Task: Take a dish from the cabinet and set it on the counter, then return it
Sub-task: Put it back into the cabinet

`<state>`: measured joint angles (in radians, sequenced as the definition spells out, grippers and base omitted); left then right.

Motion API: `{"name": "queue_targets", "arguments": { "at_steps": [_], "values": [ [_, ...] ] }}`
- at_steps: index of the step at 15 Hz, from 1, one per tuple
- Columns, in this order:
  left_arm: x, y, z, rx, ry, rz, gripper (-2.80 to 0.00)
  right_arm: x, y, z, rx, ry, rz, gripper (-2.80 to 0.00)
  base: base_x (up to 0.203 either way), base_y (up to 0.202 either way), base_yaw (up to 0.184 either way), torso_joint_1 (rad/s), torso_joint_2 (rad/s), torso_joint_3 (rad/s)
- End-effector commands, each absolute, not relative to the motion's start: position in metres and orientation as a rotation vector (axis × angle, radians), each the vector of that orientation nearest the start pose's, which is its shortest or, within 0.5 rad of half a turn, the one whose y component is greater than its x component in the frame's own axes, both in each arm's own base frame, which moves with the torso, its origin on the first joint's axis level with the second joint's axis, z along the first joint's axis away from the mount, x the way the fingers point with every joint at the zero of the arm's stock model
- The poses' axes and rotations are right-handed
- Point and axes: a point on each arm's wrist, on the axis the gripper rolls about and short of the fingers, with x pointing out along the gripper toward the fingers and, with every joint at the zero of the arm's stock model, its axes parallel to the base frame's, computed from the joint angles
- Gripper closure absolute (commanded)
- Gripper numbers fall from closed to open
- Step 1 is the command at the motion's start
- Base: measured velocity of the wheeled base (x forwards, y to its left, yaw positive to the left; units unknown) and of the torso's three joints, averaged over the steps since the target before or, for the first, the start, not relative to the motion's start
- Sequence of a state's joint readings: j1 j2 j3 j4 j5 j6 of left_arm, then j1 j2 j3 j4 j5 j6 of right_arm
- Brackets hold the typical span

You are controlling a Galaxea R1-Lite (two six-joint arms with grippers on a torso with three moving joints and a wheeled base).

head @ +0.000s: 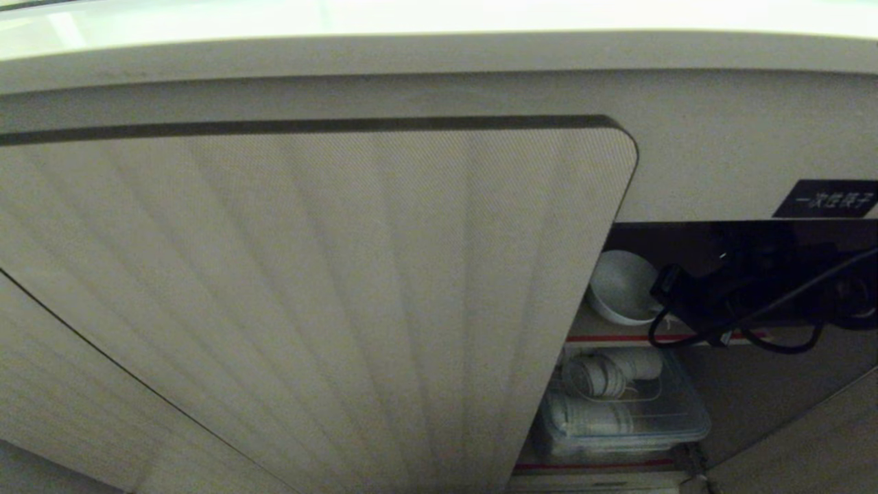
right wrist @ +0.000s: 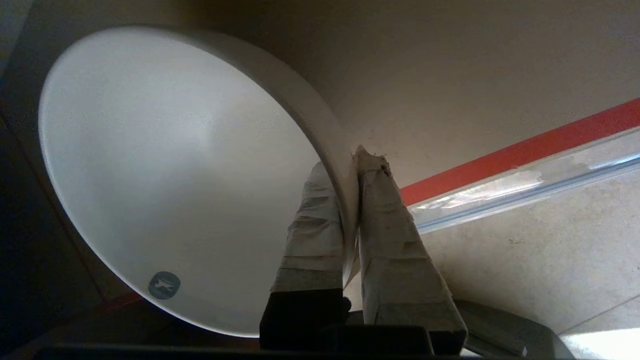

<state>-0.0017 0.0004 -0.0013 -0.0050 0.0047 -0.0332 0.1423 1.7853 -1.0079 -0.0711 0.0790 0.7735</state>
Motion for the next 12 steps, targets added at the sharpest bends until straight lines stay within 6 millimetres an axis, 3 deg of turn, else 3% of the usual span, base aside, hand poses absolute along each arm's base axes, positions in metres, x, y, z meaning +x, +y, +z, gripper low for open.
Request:
{"name": "queue_targets", "arguments": {
  "at_steps": [1,12],
  "values": [
    [-0.0229,0.0001,0.0765,-0.034,-0.007,0.004,0.00,0.3156,0.0471,0.1565,0.719,0.756,-0.074,0.00,0.000,0.000,0.000,0.000,0.00,0.000],
    [-0.0229,0.0001,0.0765,-0.034,-0.007,0.003,0.00,0.3221,0.0486,0.1486,0.735,0.785,-0.093,0.00,0.000,0.000,0.000,0.000,0.00,0.000]
  ]
}}
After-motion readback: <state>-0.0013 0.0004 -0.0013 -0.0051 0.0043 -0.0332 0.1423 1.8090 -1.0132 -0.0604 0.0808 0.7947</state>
